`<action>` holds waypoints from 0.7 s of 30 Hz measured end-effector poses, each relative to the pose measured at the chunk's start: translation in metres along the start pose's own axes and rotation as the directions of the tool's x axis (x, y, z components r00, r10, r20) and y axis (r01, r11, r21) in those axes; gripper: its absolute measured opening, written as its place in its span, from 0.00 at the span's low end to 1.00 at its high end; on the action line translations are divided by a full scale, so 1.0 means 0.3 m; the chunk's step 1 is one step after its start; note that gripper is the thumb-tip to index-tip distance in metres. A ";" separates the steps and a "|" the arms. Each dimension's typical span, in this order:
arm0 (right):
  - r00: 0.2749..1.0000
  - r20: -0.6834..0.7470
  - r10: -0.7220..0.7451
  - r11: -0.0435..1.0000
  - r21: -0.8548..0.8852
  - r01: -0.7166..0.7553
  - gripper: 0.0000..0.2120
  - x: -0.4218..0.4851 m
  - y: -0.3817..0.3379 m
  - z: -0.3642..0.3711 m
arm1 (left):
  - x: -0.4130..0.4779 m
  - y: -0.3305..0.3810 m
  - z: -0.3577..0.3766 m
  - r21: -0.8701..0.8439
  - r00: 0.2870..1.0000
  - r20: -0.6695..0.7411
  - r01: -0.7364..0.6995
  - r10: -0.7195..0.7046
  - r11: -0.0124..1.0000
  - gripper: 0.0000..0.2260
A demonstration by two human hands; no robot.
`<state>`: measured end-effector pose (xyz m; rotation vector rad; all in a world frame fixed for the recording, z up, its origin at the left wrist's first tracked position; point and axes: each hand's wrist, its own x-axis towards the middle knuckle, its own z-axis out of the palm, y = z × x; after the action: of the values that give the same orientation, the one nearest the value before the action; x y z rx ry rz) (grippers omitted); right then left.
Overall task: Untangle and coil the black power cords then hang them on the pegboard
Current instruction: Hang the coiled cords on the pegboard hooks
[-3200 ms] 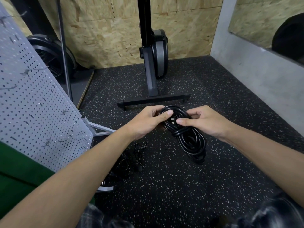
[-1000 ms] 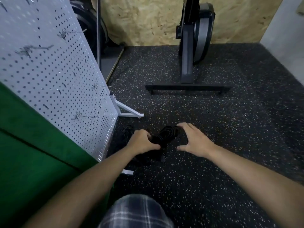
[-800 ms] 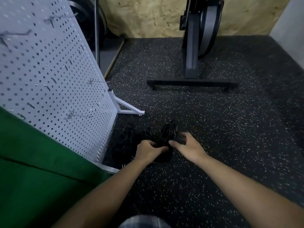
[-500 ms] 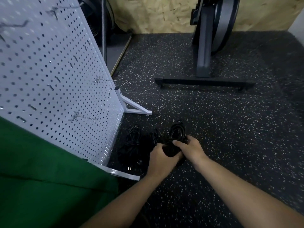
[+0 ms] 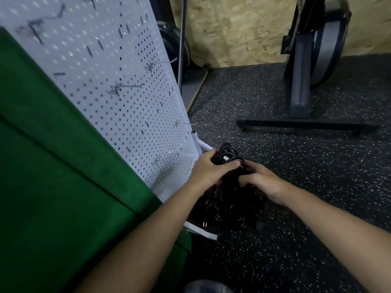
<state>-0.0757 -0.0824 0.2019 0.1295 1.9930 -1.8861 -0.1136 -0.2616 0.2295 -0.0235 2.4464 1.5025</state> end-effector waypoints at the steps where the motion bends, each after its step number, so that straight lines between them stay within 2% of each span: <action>1: 1.000 0.004 -0.013 1.000 0.005 0.013 0.23 -0.004 -0.009 0.014 | -0.019 0.011 -0.015 0.007 0.999 -0.034 -0.006 0.007 1.000 0.16; 2: 1.000 0.009 -0.022 1.000 0.002 0.022 0.25 -0.009 -0.016 0.029 | -0.039 0.020 -0.026 -0.001 0.997 -0.080 -0.015 0.015 1.000 0.16; 4: 0.998 0.030 -0.060 0.995 -0.077 0.063 0.36 -0.016 -0.019 0.059 | -0.074 0.028 -0.041 -0.039 0.982 -0.189 -0.030 0.022 0.999 0.15; 7: 0.957 -0.059 -0.283 0.902 -0.355 0.245 0.48 -0.019 0.004 0.119 | -0.127 0.041 -0.057 -0.148 0.957 -0.287 -0.010 -0.033 0.989 0.17; 9: 0.901 -0.118 -0.418 0.829 -0.455 0.325 0.48 -0.032 -0.004 0.161 | -0.154 0.053 -0.075 -0.179 0.956 -0.286 0.011 -0.062 0.984 0.18; 13: 0.890 -0.061 -0.452 0.802 -0.464 0.375 0.47 -0.015 -0.014 0.217 | -0.196 0.081 -0.144 -0.144 0.950 -0.303 0.033 -0.076 0.989 0.15; 18: 0.884 -0.036 -0.465 0.820 -0.395 0.415 0.44 0.048 -0.023 0.272 | -0.200 0.095 -0.232 0.162 0.923 -0.386 0.065 0.003 0.985 0.08; 21: 0.880 -0.017 -0.475 0.821 -0.368 0.437 0.42 0.093 -0.026 0.294 | -0.183 0.091 -0.253 0.197 0.912 -0.411 0.097 -0.008 0.976 0.05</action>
<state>-0.0849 -0.1747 0.1981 -0.3941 2.5849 -1.7576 -0.0816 -0.3225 0.2986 -0.3983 2.8952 1.3068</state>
